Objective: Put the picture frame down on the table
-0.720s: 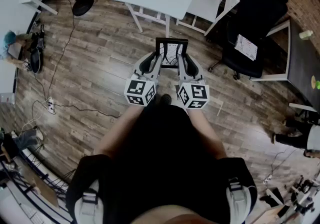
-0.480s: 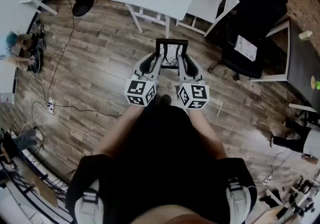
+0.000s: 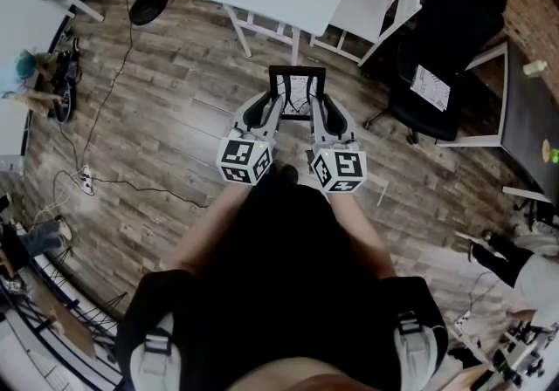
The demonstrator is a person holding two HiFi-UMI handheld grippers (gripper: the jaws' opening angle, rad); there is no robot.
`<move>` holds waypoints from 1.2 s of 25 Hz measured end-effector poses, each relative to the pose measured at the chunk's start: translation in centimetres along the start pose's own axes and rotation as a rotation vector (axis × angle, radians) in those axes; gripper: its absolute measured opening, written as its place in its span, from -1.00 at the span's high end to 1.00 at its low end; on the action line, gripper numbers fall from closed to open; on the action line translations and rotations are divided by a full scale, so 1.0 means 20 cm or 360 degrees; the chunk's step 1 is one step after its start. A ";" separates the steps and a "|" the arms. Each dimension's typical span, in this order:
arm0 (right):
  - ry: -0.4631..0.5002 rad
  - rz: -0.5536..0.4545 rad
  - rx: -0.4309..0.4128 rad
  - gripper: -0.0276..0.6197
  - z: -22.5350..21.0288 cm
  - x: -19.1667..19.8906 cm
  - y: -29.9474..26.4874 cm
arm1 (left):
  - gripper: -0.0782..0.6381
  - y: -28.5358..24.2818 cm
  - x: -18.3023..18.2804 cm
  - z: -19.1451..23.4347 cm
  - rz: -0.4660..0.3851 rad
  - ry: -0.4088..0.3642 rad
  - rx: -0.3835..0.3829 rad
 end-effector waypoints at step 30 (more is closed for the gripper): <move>0.0004 0.0081 0.0052 0.70 -0.03 -0.01 -0.46 | 0.54 -0.30 -0.07 0.35 0.0038 0.0048 0.0039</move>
Point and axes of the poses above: the fingertips, and each gripper's own axes: y backward along the fingers, z to its left, x out of its underside, the point moved 3 cm from there along y, backward along the fingers, and after that the axes turned 13 degrees about x, right-handed, at the moved point
